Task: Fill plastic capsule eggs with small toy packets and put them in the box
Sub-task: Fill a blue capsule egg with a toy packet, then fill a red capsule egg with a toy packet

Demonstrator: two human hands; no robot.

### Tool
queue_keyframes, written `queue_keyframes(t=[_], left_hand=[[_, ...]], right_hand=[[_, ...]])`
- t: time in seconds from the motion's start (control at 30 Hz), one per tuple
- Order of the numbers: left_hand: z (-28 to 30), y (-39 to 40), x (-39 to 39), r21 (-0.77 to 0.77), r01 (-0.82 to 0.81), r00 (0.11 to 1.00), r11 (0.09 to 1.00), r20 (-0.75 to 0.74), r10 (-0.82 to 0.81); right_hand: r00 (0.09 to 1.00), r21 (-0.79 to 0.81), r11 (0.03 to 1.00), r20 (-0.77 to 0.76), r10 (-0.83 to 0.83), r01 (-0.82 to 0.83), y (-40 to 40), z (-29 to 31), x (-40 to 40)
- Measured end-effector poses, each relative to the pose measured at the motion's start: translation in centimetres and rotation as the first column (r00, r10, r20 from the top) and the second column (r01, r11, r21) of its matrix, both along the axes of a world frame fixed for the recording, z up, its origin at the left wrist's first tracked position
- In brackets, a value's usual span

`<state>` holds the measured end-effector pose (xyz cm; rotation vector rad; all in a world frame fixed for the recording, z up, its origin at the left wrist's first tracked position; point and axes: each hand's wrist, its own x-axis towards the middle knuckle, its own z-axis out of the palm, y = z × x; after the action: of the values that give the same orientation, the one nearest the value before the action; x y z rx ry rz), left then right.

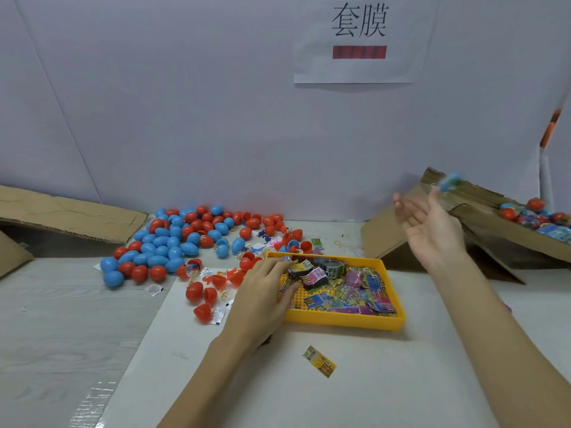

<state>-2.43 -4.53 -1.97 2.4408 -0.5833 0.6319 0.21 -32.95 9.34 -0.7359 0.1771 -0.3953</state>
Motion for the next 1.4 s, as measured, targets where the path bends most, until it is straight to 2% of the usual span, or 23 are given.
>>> queue_keyframes(t=[0.07,0.17,0.3,0.4,0.47,0.53,0.6,0.7,0.73,0.8,0.87,1.1,1.2,1.4], left_hand=[[0.0,0.0,0.1,0.019,0.005,1.000,1.000,0.011,-0.005],[0.0,0.1,0.3,0.033,0.012,1.000,0.999,-0.008,-0.012],[-0.1,0.3,0.3,0.026,0.013,0.998,1.000,-0.054,-0.012],[0.0,0.5,0.2,0.051,-0.009,0.999,0.999,-0.045,0.011],[0.0,0.8,0.4,0.088,-0.064,0.997,0.994,-0.029,0.067],[0.3,1.8,0.9,0.055,-0.186,0.982,0.981,-0.032,0.188],[0.8,3.8,1.8,0.025,-0.379,0.925,0.925,-0.032,0.379],[0.8,8.6,2.7,0.123,-0.626,0.768,0.770,-0.078,0.636],[0.6,10.1,2.7,0.144,-0.662,0.725,0.735,-0.124,0.677],[0.1,12.1,2.8,0.128,-0.677,0.686,0.724,-0.244,0.685],[-0.2,12.7,3.0,0.100,-0.666,0.695,0.740,-0.279,0.663],[-0.1,11.7,3.2,0.157,-0.663,0.697,0.732,-0.228,0.680],[0.0,10.9,3.1,0.064,-0.655,0.731,0.753,-0.199,0.653],[0.5,9.3,2.8,-0.175,-0.534,0.845,0.827,-0.120,0.521]], right_hand=[[0.995,-0.157,0.986,-0.096,0.041,-0.056,0.3,-1.3,0.2],[0.965,-0.347,0.908,-0.194,0.175,-0.234,2.5,-5.0,-0.7],[0.916,-0.409,0.825,-0.266,0.302,-0.390,6.1,-8.5,-1.4],[0.896,-0.479,0.758,-0.275,0.350,-0.443,6.9,-9.3,-1.3],[0.892,-0.482,0.751,-0.269,0.363,-0.451,6.7,-9.3,-1.3],[0.895,-0.475,0.759,-0.265,0.360,-0.446,6.4,-9.3,-1.4],[0.893,-0.470,0.760,-0.263,0.365,-0.449,6.4,-9.4,-1.4],[0.892,-0.482,0.751,-0.263,0.368,-0.452,6.5,-9.3,-1.4],[0.891,-0.487,0.747,-0.264,0.369,-0.453,6.6,-9.3,-1.4],[0.889,-0.490,0.742,-0.272,0.369,-0.458,6.6,-9.4,-1.4],[0.886,-0.489,0.739,-0.283,0.368,-0.463,6.5,-9.4,-1.4],[0.882,-0.493,0.732,-0.307,0.358,-0.469,6.4,-9.3,-1.4],[0.881,-0.490,0.734,-0.307,0.361,-0.471,6.4,-9.4,-1.4],[0.885,-0.507,0.726,-0.300,0.357,-0.465,6.5,-9.3,-1.5]])
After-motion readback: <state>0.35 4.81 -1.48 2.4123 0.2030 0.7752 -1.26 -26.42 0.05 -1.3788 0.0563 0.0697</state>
